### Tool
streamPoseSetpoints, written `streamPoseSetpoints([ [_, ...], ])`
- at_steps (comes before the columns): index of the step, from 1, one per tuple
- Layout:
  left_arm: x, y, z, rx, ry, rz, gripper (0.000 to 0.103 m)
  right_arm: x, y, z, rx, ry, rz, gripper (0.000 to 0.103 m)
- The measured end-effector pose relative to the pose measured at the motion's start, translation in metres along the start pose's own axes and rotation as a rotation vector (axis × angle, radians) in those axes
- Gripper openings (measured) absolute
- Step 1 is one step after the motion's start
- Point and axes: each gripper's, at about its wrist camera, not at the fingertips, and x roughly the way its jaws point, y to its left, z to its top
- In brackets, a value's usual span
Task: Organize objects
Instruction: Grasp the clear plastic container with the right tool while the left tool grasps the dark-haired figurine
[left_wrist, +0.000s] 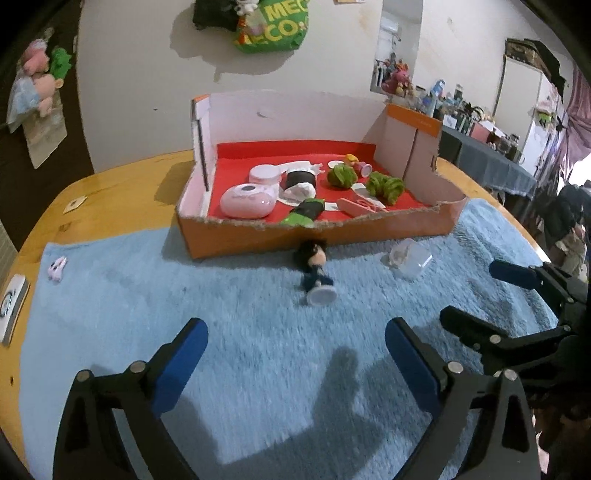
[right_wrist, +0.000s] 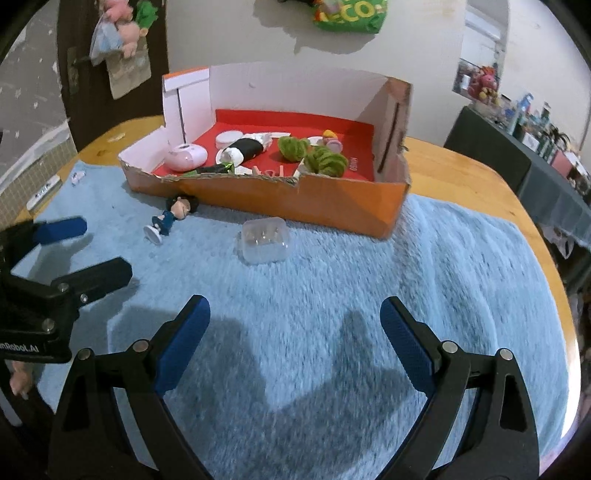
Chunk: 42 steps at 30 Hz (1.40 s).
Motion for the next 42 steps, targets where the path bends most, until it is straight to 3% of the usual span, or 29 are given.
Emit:
streamPoseSetpoints([
  [9,0.025,-0.002,0.022,0.063,0.07,-0.034,0.085,0.027,0.0,0.024,-0.072,0.067,0.02,0.094],
  [21,0.042,0.004,0.039,0.047,0.121,-0.085,0.073,0.045,0.001,0.036,-0.133,0.098,0.085,0.092],
  [26,0.049,0.002,0.042,0.053,0.145,-0.101,0.068,0.051,0.002,0.04,-0.142,0.118,0.129,0.069],
  [33,0.054,-0.001,0.044,0.063,0.153,-0.102,0.056,0.052,-0.001,0.042,-0.124,0.114,0.188,0.056],
  [38,0.054,-0.002,0.044,0.063,0.146,-0.087,0.039,0.051,0.0,0.041,-0.129,0.109,0.204,0.04],
  [42,0.054,-0.002,0.044,0.058,0.144,-0.093,0.03,0.049,0.001,0.041,-0.132,0.105,0.215,0.039],
])
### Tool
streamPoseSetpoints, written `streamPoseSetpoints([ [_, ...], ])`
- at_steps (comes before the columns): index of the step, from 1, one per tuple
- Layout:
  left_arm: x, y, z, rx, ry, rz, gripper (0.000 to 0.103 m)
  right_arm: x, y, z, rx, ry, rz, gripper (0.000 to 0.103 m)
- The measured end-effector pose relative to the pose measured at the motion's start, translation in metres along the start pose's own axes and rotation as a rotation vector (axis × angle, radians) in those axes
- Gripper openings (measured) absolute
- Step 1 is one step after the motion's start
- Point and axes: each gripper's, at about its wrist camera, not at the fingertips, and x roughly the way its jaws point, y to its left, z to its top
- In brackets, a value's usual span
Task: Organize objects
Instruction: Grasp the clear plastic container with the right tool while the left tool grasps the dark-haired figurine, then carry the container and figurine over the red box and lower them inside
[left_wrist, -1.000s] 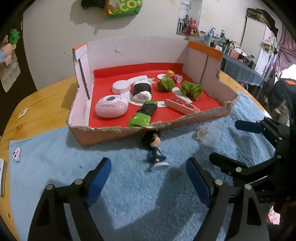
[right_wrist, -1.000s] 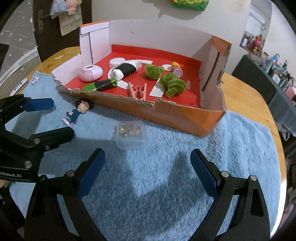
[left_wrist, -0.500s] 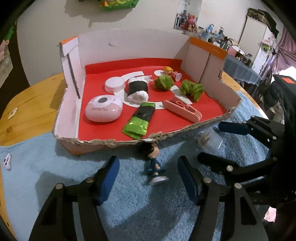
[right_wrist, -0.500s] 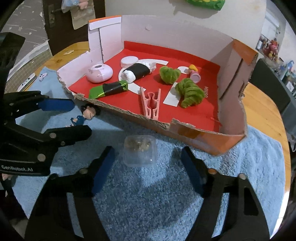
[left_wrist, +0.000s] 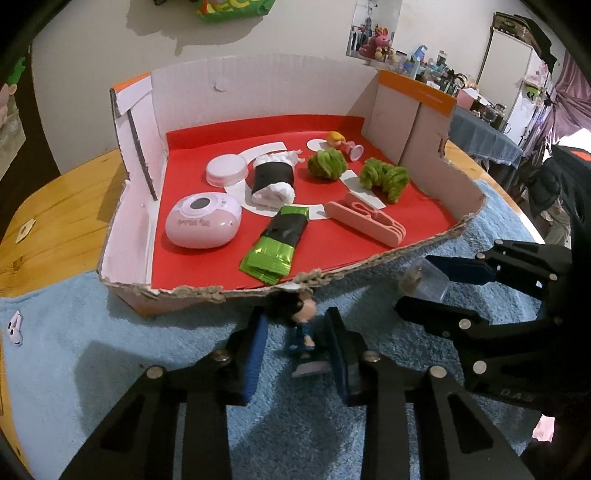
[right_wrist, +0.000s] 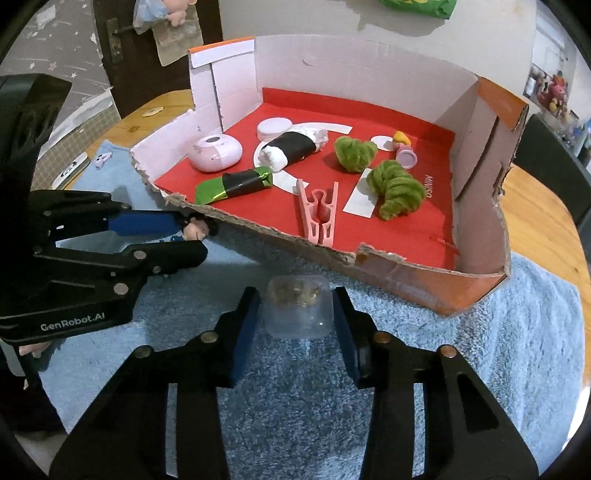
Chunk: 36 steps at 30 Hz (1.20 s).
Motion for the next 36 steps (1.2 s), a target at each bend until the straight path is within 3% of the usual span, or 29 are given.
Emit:
streamPoseSetpoints([
  [4,-0.003,0.0,-0.003,-0.009,0.0,-0.035,0.022,-0.004,0.002,-0.002,0.002,-0.01,0.01,0.039],
  [15,-0.029,-0.002,-0.02,-0.021,-0.037,-0.093,0.022,-0.029,0.005,-0.012,0.022,-0.049,0.023,0.039],
  [24,-0.068,0.003,-0.024,-0.014,-0.121,-0.105,0.022,-0.051,0.006,-0.019,0.046,-0.082,0.025,0.039],
  [36,-0.081,0.011,-0.023,-0.031,-0.15,-0.097,0.022,-0.055,0.014,-0.017,0.038,-0.089,0.036,0.039],
])
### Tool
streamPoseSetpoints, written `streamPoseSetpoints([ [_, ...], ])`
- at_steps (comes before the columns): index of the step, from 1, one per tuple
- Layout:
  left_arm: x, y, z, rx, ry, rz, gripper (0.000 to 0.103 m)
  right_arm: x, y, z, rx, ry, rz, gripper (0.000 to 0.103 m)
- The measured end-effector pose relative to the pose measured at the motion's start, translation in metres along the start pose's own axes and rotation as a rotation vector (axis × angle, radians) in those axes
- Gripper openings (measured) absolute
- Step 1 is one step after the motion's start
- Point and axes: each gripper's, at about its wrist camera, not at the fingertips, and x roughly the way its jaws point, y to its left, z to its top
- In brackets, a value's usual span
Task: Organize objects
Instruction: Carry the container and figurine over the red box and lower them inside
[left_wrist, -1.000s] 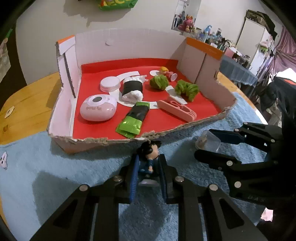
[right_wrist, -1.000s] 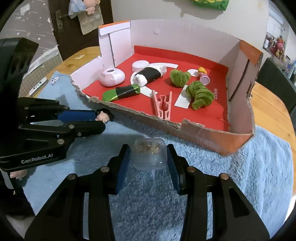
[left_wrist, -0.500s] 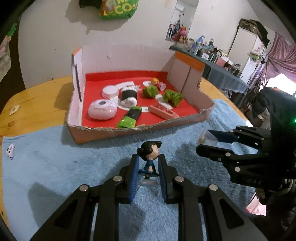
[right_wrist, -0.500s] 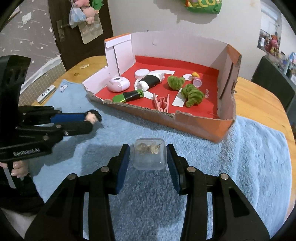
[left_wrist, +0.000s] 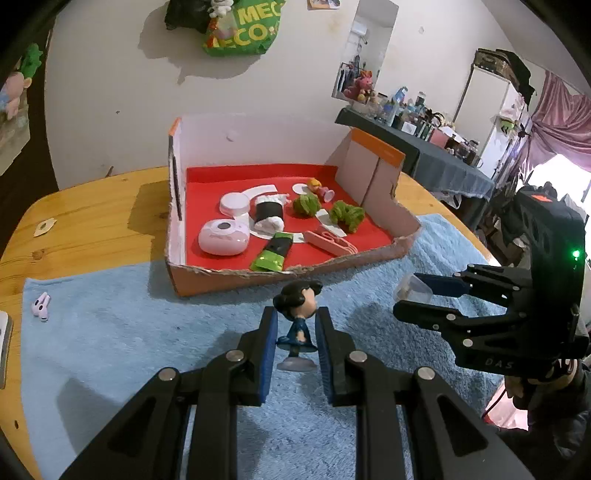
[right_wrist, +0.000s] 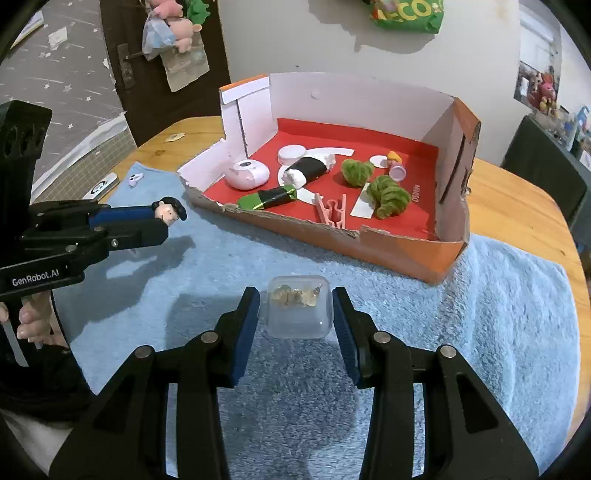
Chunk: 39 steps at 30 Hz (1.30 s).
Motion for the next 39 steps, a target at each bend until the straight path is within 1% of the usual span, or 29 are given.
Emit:
streamPoseSetpoints([
  [5,-0.007,0.002,0.007,0.005,-0.017,0.006,0.022,-0.007,0.001,0.005,-0.01,-0.018,0.0,0.039],
  [14,-0.017,0.005,0.022,0.026,-0.042,0.025,0.022,-0.025,-0.003,0.023,-0.038,-0.055,-0.028,0.039],
  [18,-0.016,0.004,0.034,0.033,-0.05,0.024,0.022,-0.027,-0.006,0.036,-0.041,-0.067,-0.027,0.039],
  [22,-0.01,0.002,0.053,0.051,-0.055,0.027,0.022,-0.024,-0.012,0.057,-0.053,-0.077,-0.034,0.039],
  [27,0.005,0.001,0.081,0.076,-0.048,0.038,0.022,-0.008,-0.021,0.091,-0.062,-0.053,-0.053,0.039],
  [31,0.023,0.004,0.107,0.091,-0.042,0.073,0.022,0.011,-0.028,0.119,-0.067,-0.019,-0.081,0.039],
  [33,0.034,0.009,0.122,0.081,-0.027,0.083,0.022,0.023,-0.032,0.132,-0.07,0.006,-0.102,0.039],
  [36,0.047,0.016,0.14,0.057,0.0,0.067,0.022,0.038,-0.038,0.146,-0.068,0.04,-0.117,0.039],
  [39,0.062,0.022,0.156,0.041,0.029,0.069,0.022,0.055,-0.045,0.158,-0.05,0.081,-0.124,0.039],
])
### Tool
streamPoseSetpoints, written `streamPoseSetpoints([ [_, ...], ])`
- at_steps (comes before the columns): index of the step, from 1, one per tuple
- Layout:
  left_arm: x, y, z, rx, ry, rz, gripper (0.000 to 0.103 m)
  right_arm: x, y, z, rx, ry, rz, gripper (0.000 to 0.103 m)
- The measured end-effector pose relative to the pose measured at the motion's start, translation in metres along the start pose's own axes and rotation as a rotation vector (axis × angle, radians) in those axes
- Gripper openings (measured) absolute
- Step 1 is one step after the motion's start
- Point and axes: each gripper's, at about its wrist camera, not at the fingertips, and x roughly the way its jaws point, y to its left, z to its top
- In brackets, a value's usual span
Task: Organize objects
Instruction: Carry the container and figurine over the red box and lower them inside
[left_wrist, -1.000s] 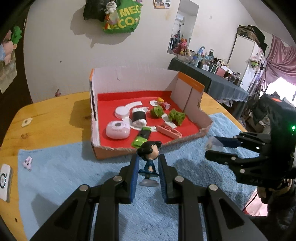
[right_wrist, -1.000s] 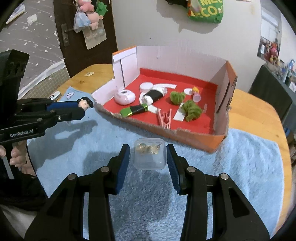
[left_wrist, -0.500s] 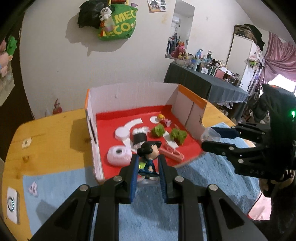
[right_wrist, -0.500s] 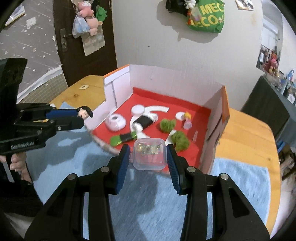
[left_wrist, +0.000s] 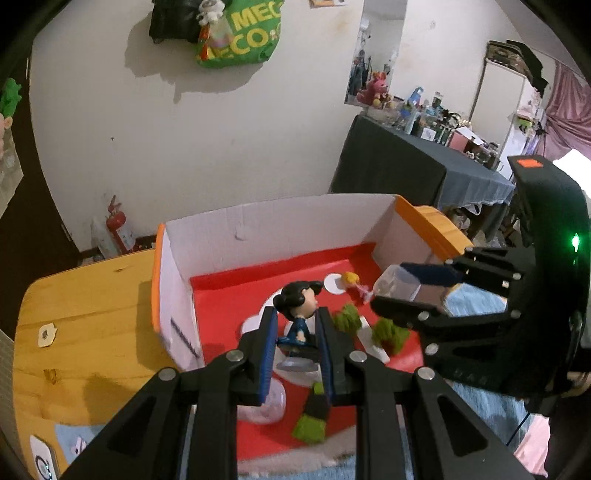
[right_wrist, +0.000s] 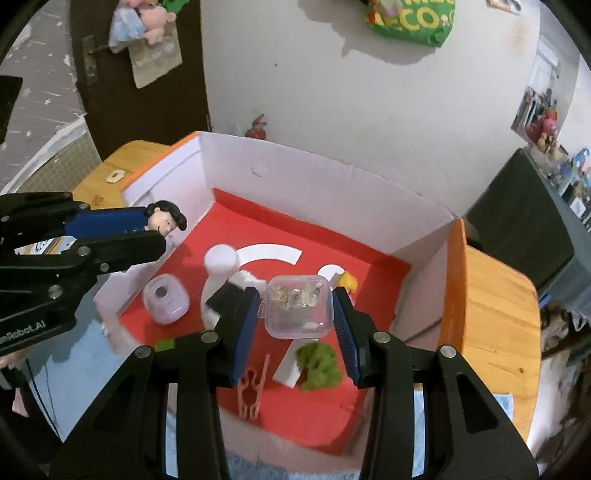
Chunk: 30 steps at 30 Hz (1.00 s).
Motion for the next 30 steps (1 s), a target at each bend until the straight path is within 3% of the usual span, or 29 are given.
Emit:
streamPoseSetpoints([
  [13,0.079,0.03,0.027,-0.16,0.139,-0.003,0.022,0.058,-0.012,0.02,0.003,0.117,-0.029,0.039],
  [30,0.116,0.031,0.032,-0.237,0.189,0.001,0.022,0.098,-0.011,0.029,-0.037,0.209,-0.046,0.039],
])
